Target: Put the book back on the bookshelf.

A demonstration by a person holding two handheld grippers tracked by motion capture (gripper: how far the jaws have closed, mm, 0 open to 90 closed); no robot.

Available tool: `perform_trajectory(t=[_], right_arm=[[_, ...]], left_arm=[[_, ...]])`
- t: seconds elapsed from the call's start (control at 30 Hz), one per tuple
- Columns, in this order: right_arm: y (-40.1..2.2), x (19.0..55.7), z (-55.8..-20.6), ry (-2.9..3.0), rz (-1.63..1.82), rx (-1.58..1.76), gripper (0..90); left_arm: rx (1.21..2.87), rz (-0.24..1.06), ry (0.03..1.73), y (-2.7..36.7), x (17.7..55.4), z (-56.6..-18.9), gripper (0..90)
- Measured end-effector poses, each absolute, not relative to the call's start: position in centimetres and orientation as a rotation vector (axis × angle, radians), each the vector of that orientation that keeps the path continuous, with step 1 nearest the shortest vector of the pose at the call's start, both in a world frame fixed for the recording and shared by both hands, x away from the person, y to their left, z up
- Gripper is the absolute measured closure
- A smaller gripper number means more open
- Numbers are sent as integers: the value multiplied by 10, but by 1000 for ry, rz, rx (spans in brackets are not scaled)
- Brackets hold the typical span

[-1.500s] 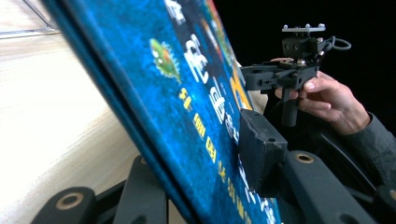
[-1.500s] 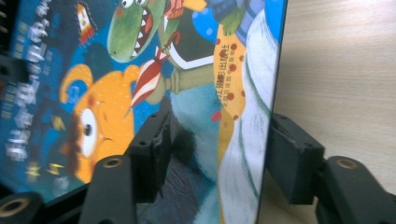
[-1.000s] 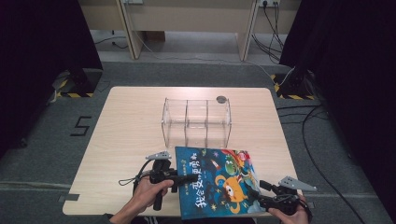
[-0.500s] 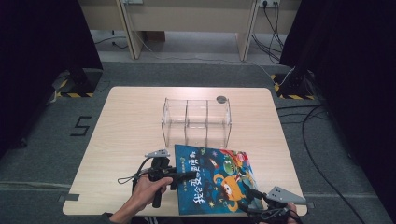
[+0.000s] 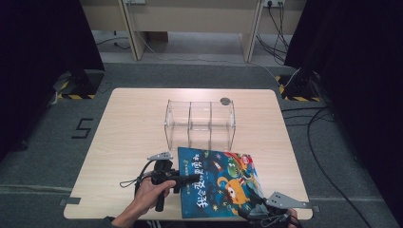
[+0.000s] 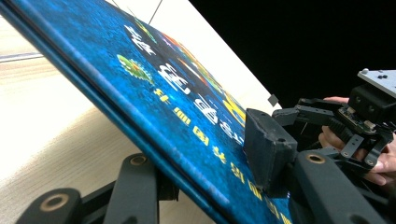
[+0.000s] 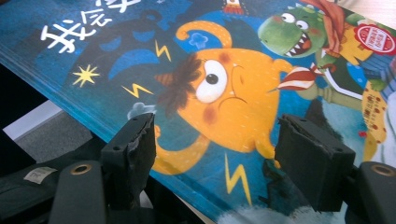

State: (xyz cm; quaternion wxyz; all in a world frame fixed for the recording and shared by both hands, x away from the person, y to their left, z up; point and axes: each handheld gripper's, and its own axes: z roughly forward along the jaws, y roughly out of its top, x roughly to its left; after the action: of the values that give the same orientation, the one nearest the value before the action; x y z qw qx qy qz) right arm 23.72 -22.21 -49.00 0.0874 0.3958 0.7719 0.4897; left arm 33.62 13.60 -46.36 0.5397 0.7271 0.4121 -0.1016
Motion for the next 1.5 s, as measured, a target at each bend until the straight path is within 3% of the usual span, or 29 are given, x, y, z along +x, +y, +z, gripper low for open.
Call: perform_trajectory(t=[0.77, 1.5], right_arm=[[-202, 231, -489, 2352, 1495, 1101, 288], [-164, 215, -488, 2344, 1238, 841, 221]], left_arm=[[1728, -244, 992, 136, 338, -465, 574], [1728, -235, 1008, 135, 338, -465, 566]])
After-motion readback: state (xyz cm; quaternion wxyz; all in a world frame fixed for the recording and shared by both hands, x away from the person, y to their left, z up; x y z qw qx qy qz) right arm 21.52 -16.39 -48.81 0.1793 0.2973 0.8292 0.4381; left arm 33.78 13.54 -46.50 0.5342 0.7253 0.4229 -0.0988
